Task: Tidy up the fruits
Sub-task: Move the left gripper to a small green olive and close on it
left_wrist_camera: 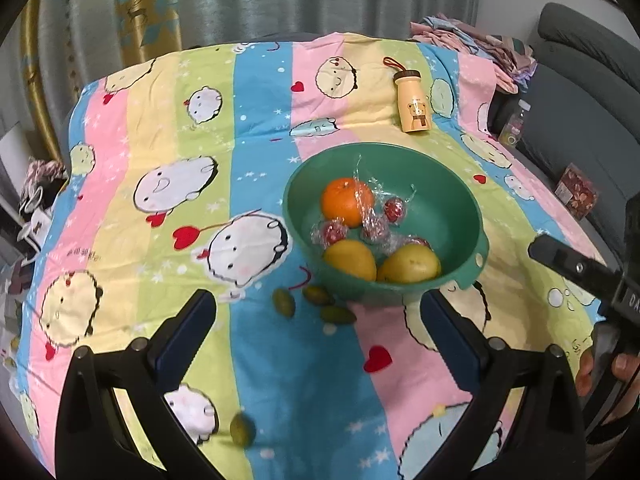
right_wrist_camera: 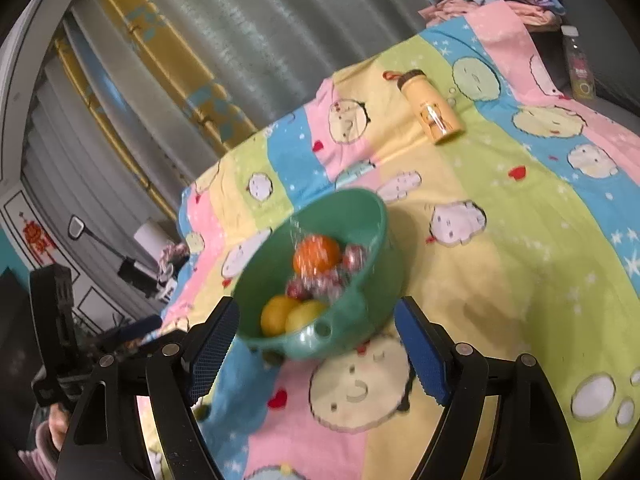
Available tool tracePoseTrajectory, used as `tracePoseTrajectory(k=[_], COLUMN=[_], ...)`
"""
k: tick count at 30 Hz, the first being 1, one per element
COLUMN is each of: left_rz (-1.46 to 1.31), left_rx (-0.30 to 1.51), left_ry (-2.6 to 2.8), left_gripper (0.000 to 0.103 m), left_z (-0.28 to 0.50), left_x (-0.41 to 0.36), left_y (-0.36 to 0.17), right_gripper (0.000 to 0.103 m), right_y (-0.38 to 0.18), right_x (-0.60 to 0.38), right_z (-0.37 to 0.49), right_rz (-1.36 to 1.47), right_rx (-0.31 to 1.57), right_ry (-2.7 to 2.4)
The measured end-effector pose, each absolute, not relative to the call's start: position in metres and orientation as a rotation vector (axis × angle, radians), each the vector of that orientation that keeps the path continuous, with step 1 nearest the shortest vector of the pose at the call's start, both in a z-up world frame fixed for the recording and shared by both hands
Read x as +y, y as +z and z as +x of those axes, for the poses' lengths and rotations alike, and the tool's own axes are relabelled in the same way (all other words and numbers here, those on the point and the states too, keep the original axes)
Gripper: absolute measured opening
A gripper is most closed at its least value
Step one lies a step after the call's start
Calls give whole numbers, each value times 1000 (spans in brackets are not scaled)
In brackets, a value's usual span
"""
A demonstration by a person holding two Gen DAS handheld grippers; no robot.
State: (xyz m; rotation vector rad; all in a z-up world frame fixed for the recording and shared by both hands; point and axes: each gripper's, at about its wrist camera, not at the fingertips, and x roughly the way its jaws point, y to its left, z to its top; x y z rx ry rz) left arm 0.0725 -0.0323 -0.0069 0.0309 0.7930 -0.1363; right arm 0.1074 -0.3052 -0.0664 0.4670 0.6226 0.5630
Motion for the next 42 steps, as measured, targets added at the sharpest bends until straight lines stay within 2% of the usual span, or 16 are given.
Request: tracePoseTrajectory(k=[15, 22, 32, 42], left_rz=[-61, -160, -289, -246], left_rx=[784, 800, 845, 892], left_ry=[-135, -100, -20, -65], left_gripper=[103, 103, 102, 98], left_z=[26, 10, -9, -6], left_x=[-10, 26, 75, 67], left_y=[2, -5, -28, -64], right_gripper=[83, 83, 83, 83], right_y=[-37, -34, -39, -65], right_x=[-266, -242, -214, -193], right_z=[60, 43, 33, 40], right_rz=[317, 240, 157, 95], right_rx=[626, 648, 692, 759], right_ry=[648, 677, 716, 707])
